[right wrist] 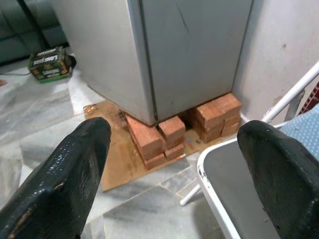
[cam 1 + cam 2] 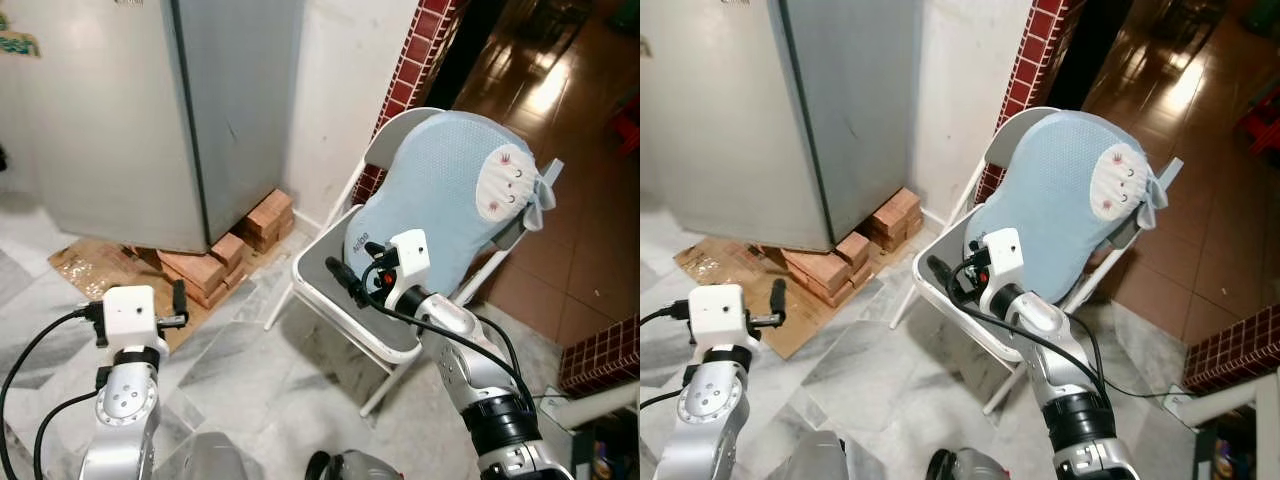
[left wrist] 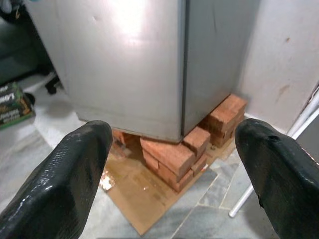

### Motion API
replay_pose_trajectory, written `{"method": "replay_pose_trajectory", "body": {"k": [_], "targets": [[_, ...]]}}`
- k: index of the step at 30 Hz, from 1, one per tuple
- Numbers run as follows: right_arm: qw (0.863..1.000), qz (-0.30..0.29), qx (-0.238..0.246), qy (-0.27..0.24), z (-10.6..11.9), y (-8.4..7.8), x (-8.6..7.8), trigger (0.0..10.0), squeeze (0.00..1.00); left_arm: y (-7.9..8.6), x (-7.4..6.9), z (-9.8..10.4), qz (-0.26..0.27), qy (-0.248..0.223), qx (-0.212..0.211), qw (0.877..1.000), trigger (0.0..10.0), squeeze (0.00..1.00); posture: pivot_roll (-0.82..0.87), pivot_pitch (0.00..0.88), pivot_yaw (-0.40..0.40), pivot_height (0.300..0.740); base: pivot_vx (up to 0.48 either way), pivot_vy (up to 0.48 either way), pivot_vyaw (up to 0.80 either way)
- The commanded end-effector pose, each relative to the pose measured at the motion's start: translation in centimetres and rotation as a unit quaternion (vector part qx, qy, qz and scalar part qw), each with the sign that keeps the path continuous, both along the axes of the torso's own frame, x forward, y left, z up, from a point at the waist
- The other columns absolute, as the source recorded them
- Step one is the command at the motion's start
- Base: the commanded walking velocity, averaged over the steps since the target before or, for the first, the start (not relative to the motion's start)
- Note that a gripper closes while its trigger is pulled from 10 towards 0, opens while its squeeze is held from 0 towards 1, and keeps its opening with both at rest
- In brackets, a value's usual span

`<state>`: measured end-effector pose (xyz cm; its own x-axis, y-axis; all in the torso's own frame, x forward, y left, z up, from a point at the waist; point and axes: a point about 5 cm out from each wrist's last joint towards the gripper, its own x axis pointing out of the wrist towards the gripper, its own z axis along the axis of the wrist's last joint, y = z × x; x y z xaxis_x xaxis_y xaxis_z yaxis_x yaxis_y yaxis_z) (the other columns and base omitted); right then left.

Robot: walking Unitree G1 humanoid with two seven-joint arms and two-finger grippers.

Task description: Restocking fridge

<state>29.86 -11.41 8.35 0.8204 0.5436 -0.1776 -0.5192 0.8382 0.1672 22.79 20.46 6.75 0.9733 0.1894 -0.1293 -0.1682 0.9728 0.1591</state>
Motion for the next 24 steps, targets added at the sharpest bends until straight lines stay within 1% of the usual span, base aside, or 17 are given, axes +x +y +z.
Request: {"method": "replay_pose_trajectory", "body": {"k": [1,6,12,15,16,20,22,24], "targets": [[1.000,-0.004,0.001,-0.011,0.5,0.2,0.3,10.0,0.00,-0.2,0.3,0.9,-0.014,-0.018,0.012,1.000,10.0,0.00,0.11,0.078,-0.110,0.740,0.000,0.480,0.00],[1.000,0.004,0.005,-0.009,0.8,0.6,0.3,10.0,0.00,-0.6,0.5,1.3,-0.026,-0.024,0.013,0.999,10.0,0.00,0.11,0.081,-0.115,0.740,0.000,0.480,0.00],[1.000,-0.001,0.003,0.003,0.1,0.4,0.0,10.0,0.00,-1.1,0.3,0.9,-0.032,-0.018,0.011,0.999,10.0,0.00,0.11,0.064,-0.117,0.740,0.000,0.480,0.00],[1.000,-0.011,-0.008,0.014,-0.3,0.2,-0.1,10.0,0.00,-1.2,0.5,0.7,-0.038,-0.015,0.010,0.999,10.0,0.00,0.11,0.055,-0.119,0.740,0.000,0.480,0.00],[1.000,-0.011,-0.012,0.018,-0.5,0.1,-0.2,10.0,0.00,-1.4,0.7,0.7,-0.045,-0.013,0.003,0.999,10.0,0.00,0.12,0.051,-0.123,0.740,0.000,0.480,0.00],[0.999,-0.010,-0.011,0.028,-0.6,0.0,-0.3,10.0,0.00,-1.6,1.1,1.1,-0.061,-0.015,-0.002,0.998,10.0,0.00,0.12,0.054,-0.126,0.740,0.000,0.480,0.00],[0.999,-0.015,-0.017,0.027,-0.6,-0.1,-0.2,10.0,0.00,-1.5,1.3,1.1,-0.064,-0.013,0.003,0.998,10.0,0.00,0.12,0.060,-0.126,0.740,0.000,0.480,0.00],[0.999,-0.025,-0.023,0.028,-0.3,-0.2,0.2,10.0,0.00,-1.6,1.9,1.4,-0.076,-0.016,0.005,0.997,10.0,0.00,0.11,0.068,-0.115,0.740,0.000,0.480,0.00]]}}
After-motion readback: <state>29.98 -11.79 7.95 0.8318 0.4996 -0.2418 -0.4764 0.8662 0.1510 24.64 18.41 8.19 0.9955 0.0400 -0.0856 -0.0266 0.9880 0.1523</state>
